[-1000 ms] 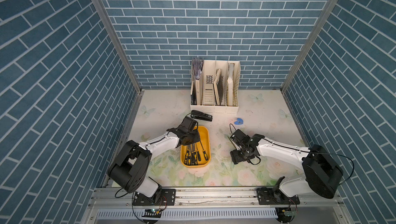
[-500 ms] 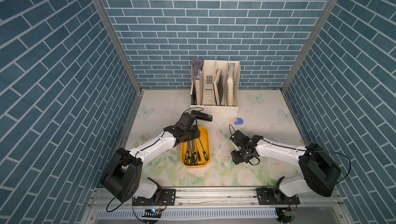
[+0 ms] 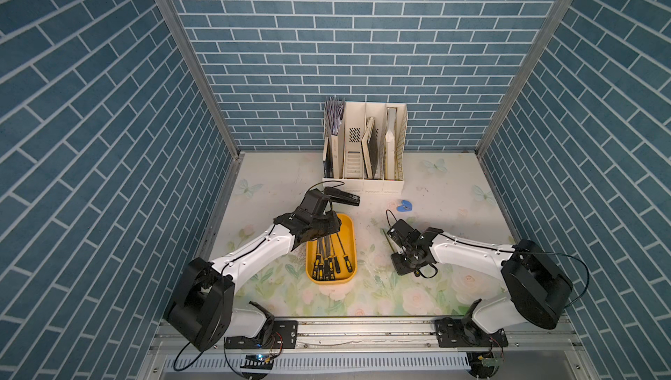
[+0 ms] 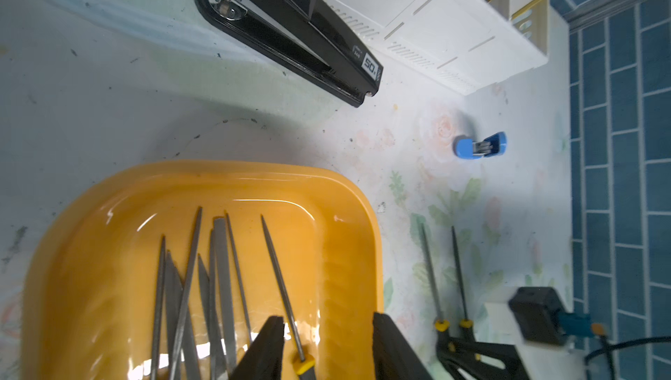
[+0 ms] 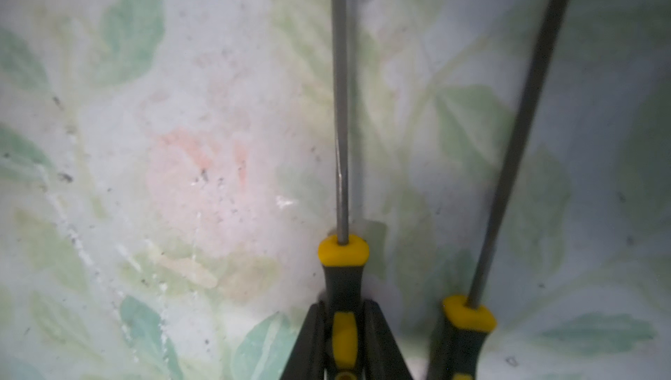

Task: Put the file tool into the storage box
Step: Pick up the file tool from the center of the board.

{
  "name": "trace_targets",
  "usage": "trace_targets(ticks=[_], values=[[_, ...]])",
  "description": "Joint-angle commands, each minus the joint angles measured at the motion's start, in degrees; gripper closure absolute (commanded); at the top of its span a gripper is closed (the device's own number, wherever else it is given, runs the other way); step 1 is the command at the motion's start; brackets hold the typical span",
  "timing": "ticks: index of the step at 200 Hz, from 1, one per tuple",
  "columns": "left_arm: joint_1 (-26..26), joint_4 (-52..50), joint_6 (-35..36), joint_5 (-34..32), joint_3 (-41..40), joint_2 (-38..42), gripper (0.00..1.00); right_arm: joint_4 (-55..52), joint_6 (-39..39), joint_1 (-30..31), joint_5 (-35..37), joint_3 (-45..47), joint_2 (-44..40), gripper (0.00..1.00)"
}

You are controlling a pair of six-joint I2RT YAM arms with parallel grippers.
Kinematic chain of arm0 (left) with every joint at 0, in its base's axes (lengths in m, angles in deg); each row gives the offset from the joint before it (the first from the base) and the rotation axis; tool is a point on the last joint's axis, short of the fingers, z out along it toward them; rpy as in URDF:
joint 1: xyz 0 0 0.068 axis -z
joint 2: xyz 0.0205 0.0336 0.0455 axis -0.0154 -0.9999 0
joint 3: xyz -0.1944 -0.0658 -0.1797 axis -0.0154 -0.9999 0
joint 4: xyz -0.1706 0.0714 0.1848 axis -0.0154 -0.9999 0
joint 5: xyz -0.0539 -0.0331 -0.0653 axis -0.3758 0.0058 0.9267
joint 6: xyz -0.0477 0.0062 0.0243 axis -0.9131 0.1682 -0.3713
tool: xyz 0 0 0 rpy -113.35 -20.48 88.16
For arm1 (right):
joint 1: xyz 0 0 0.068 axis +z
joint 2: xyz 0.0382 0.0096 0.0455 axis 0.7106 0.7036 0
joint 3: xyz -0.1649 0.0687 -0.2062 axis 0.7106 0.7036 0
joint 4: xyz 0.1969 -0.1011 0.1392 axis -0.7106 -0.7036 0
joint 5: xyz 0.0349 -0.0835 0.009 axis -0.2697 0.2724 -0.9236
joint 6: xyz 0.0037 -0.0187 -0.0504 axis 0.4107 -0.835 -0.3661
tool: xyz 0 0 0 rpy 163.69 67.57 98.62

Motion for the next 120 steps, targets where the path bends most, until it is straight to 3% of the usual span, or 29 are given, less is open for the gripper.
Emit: trace_targets(ticks=[1,45,120], values=[[0.2,2.8,-1.8,2.7,-0.7,1.8,0.49,-2.0,2.0,2.6,-2.6,-0.2,-4.6,0.86],[3.9,10.8,-9.0,3.1,-2.9,1.2,0.41,-0.9,7.4,7.1,-6.1,-2.9,-11.1,0.87],[8.2,13.1,-13.5,-0.7,-1.6,-5.0,0.41,1.5,9.5,11.1,-7.8,-8.1,-8.8,0.87]])
